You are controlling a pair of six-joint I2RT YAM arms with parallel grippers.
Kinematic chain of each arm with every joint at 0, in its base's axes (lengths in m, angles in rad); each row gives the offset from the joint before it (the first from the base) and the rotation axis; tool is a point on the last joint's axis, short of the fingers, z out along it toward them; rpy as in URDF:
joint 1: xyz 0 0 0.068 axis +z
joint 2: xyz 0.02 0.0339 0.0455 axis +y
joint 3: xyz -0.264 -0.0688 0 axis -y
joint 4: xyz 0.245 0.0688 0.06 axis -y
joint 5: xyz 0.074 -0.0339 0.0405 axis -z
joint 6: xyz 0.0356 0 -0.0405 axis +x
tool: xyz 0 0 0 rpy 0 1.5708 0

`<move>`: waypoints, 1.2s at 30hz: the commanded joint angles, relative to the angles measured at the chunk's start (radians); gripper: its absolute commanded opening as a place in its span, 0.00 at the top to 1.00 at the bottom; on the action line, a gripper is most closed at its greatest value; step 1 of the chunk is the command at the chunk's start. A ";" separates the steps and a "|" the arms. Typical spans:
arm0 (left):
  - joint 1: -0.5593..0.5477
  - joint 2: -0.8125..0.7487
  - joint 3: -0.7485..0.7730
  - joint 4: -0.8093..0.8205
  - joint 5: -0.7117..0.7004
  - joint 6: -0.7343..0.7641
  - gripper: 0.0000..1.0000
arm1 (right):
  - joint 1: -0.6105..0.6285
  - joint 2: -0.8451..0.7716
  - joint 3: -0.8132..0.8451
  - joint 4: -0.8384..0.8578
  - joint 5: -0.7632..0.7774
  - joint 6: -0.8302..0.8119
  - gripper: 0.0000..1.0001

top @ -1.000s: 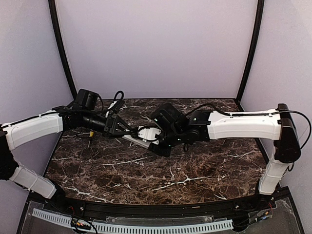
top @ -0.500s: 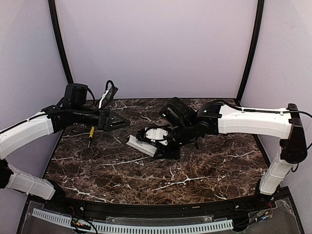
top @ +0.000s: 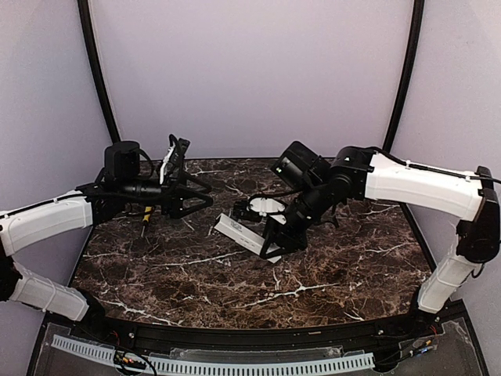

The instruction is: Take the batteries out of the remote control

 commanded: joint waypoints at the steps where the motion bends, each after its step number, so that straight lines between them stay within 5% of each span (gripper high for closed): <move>1: -0.022 0.025 0.029 0.081 0.171 0.067 0.20 | -0.007 -0.022 0.038 -0.045 -0.065 0.010 1.00; 7: -0.111 0.021 0.064 -0.070 0.164 0.256 0.19 | -0.019 -0.006 0.047 -0.075 -0.083 -0.001 1.00; 19: -0.152 0.092 0.115 -0.202 0.143 0.321 0.20 | -0.031 0.019 0.083 -0.098 -0.080 -0.008 1.00; 26: -0.207 0.150 0.184 -0.249 0.051 0.384 0.33 | -0.030 0.040 0.106 -0.105 -0.084 -0.007 1.00; 33: -0.214 0.171 0.215 -0.325 0.056 0.430 0.73 | -0.030 0.041 0.102 -0.105 -0.083 -0.010 1.00; 36: -0.215 0.173 0.213 -0.345 0.037 0.443 0.64 | -0.032 0.043 0.103 -0.106 -0.072 -0.011 1.00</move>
